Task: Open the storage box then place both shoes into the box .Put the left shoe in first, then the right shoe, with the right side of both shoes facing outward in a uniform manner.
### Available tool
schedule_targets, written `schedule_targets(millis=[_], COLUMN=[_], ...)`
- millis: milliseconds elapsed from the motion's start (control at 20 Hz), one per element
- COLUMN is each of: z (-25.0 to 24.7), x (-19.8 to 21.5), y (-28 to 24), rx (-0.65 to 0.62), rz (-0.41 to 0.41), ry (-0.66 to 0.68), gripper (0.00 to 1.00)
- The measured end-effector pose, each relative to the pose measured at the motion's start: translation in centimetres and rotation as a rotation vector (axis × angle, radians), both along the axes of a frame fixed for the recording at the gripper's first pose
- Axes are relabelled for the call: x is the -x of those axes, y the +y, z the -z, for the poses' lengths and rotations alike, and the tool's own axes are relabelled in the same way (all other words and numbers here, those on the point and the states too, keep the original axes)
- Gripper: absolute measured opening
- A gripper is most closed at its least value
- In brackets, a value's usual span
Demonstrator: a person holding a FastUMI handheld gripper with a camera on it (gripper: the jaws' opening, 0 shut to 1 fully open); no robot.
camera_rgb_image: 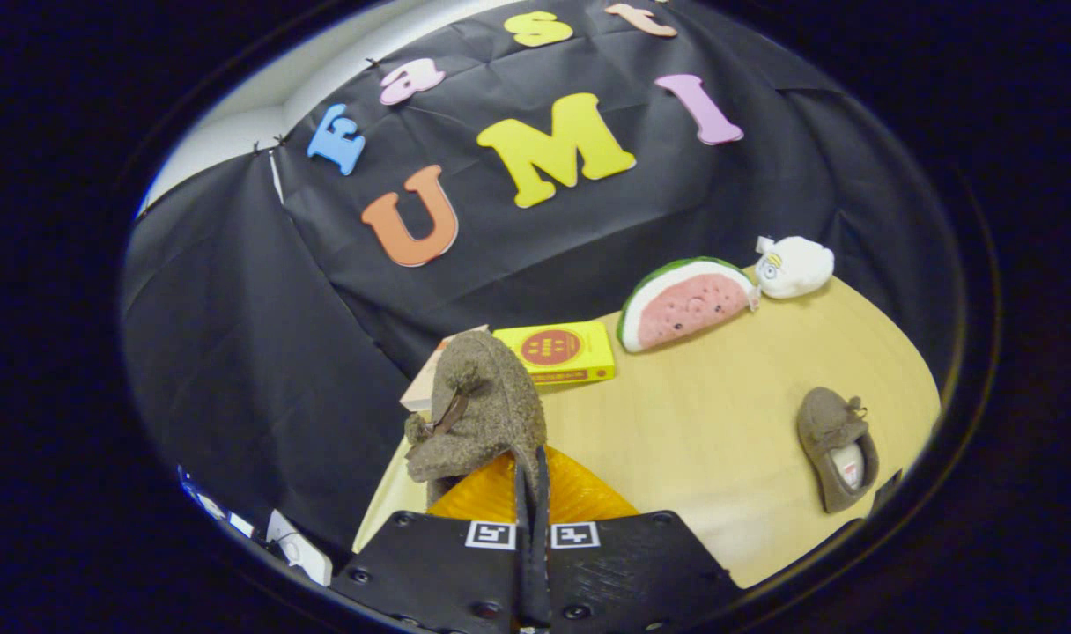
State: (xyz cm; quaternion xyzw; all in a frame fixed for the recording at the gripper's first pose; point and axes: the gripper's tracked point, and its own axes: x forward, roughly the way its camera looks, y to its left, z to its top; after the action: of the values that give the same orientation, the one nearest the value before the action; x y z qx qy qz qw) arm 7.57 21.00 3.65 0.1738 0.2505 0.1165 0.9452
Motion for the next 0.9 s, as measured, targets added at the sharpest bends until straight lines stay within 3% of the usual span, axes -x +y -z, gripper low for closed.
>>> schedule_targets(millis=[200, 350, 900], z=[-0.8, 0.7, 10.4], x=[0.6, 0.7, -1.5], y=[9.4, 13.6, 16.3], rx=[-0.048, -0.076, -0.143], rz=[-0.056, -0.027, 0.167], ry=[0.011, 0.02, 0.127], gripper=[0.0, 0.0, 0.0])
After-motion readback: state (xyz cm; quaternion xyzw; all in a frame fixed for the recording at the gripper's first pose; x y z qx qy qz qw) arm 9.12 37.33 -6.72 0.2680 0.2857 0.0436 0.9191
